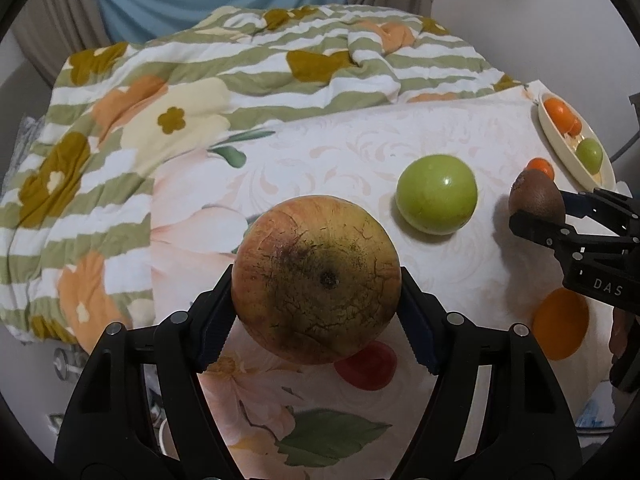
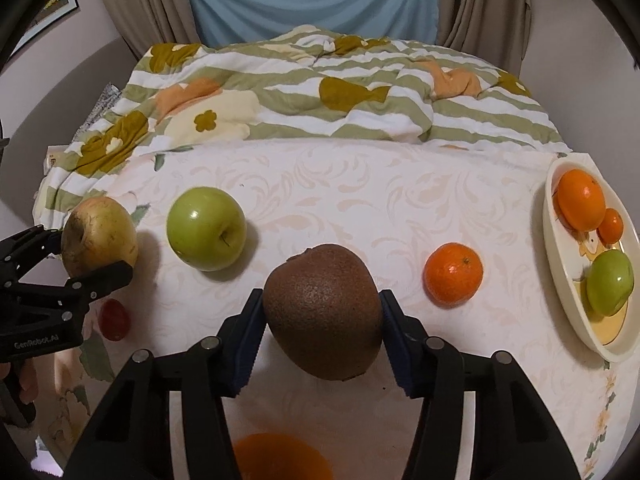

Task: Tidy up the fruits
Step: 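Close the left gripper on the red-yellow apple while the right gripper closes on the kiwi, then carry the apple onto the duck plate and open the left gripper while the right places the kiwi, then withdraw both grippers from the plate toward the red tomato and large orange, then grasp the red tomato with the left gripper while the right gripper grasps the large orange, then carry the tomato onto the duck plate and open the left gripper while the right carries the orange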

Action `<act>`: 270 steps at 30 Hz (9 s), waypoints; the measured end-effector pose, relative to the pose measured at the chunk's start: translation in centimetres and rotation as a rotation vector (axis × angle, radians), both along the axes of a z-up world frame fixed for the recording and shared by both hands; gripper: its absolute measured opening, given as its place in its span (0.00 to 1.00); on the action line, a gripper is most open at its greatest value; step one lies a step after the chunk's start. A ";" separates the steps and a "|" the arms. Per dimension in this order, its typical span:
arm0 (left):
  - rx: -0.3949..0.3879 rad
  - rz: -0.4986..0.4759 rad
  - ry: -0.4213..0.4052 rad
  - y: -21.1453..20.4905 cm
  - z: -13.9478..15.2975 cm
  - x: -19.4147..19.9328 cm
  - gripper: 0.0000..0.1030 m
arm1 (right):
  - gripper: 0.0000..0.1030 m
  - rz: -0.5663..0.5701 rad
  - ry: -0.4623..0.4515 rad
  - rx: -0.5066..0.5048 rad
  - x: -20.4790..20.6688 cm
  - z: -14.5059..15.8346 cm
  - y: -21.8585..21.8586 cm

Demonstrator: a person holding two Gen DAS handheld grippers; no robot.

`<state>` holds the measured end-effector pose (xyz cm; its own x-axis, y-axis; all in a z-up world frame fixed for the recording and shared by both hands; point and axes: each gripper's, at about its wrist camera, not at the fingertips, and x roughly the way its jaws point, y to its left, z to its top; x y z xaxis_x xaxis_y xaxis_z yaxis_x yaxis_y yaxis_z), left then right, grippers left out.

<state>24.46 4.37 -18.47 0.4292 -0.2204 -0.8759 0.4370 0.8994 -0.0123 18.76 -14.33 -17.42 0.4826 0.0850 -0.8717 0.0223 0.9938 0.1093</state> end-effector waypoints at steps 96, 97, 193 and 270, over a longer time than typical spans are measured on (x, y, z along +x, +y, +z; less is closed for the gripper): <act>-0.047 0.106 -0.074 -27.7 5.6 -7.7 1.00 | 0.50 -0.008 -0.033 0.084 -2.8 1.8 -31.6; -0.048 0.111 -0.071 -27.5 5.5 -7.8 1.00 | 0.50 -0.006 -0.034 0.086 -2.7 1.6 -31.5; 0.018 -0.138 0.040 0.1 -2.3 -5.3 0.41 | 0.97 -0.123 -0.012 -0.003 -10.7 -0.3 1.7; -0.186 -0.119 -0.076 -30.9 11.1 -9.1 0.40 | 0.53 -0.045 -0.145 -0.012 -13.4 10.1 -25.3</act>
